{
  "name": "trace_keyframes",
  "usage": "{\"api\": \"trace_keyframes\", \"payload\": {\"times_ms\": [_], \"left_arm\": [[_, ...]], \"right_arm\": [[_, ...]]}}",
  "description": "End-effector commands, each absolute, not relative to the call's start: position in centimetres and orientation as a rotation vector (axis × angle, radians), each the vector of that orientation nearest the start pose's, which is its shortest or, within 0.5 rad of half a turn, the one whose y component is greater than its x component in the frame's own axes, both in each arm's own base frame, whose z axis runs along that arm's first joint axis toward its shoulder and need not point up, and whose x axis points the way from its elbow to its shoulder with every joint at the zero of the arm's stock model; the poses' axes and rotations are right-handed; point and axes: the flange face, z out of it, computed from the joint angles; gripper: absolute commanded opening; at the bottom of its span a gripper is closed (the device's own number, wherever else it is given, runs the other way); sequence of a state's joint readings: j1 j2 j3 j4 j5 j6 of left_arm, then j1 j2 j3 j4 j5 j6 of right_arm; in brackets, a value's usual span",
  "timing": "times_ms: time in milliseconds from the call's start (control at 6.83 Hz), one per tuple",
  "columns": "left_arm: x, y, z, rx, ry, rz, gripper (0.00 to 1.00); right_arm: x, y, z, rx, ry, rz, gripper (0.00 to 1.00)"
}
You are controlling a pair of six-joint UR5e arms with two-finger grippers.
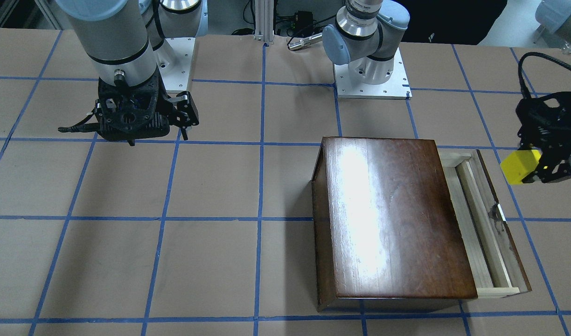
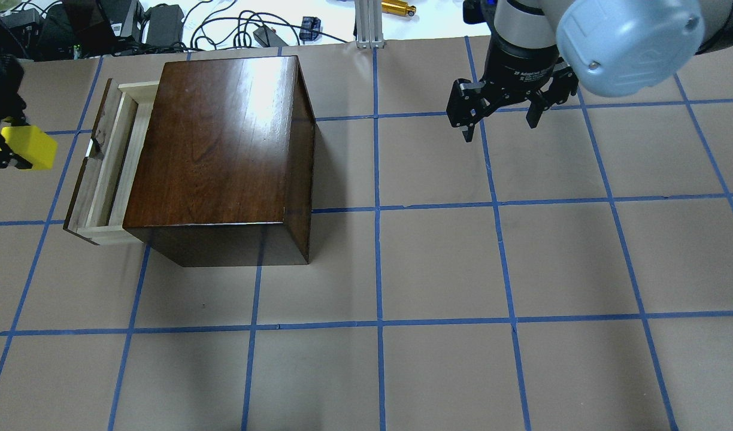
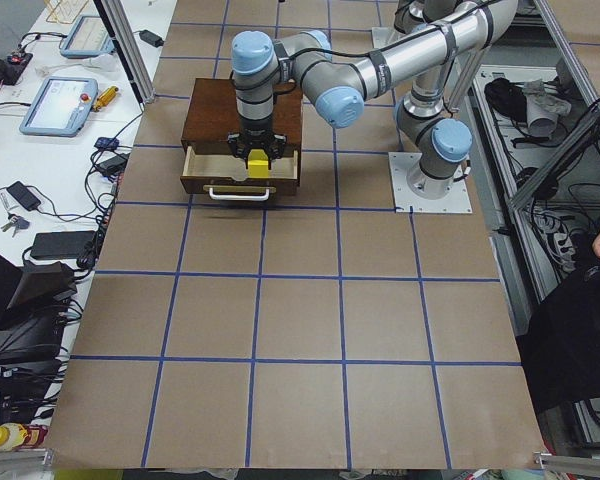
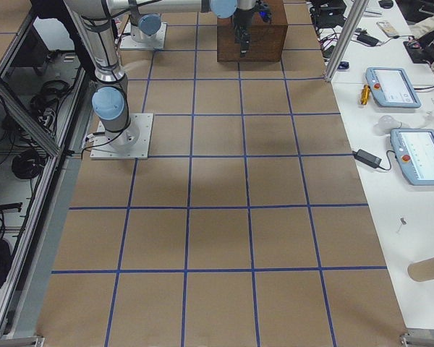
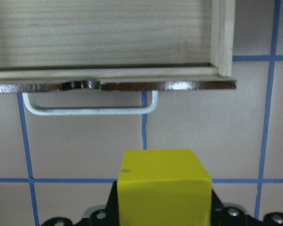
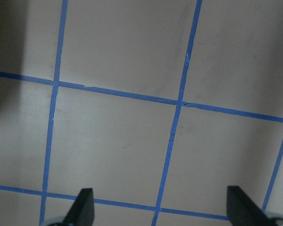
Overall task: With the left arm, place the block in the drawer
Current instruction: 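Lift the yellow cube and carry it over the open drawer, then lower the yellow cube into the drawer and open the left gripper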
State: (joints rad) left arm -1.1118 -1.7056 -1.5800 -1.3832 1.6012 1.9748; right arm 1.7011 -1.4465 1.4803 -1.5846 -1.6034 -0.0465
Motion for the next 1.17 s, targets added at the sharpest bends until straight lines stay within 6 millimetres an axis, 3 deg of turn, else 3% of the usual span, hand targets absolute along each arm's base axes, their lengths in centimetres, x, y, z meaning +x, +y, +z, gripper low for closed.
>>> {"api": "trace_keyframes", "payload": {"times_ms": [0, 439, 732, 879, 1025], "left_arm": [[9.0, -56.9, 40.2, 2.089, 2.334, 0.039, 0.0], [8.1, -58.7, 34.9, 2.15, 2.351, -0.017, 0.0], [8.1, -58.9, 33.3, 2.145, 2.343, -0.024, 0.0], [8.2, -59.1, 33.1, 2.144, 2.337, -0.031, 0.32], [8.2, -59.2, 33.1, 2.14, 2.34, -0.031, 0.81]], "right_arm": [[19.9, -52.1, 46.9, -0.283, 3.163, 0.029, 1.0], [19.9, -52.1, 46.9, -0.283, 3.163, 0.029, 1.0], [19.9, -52.1, 46.9, -0.283, 3.163, 0.029, 1.0], [19.9, -52.1, 46.9, -0.283, 3.163, 0.029, 1.0], [19.9, -52.1, 46.9, -0.283, 3.163, 0.029, 1.0]]}}
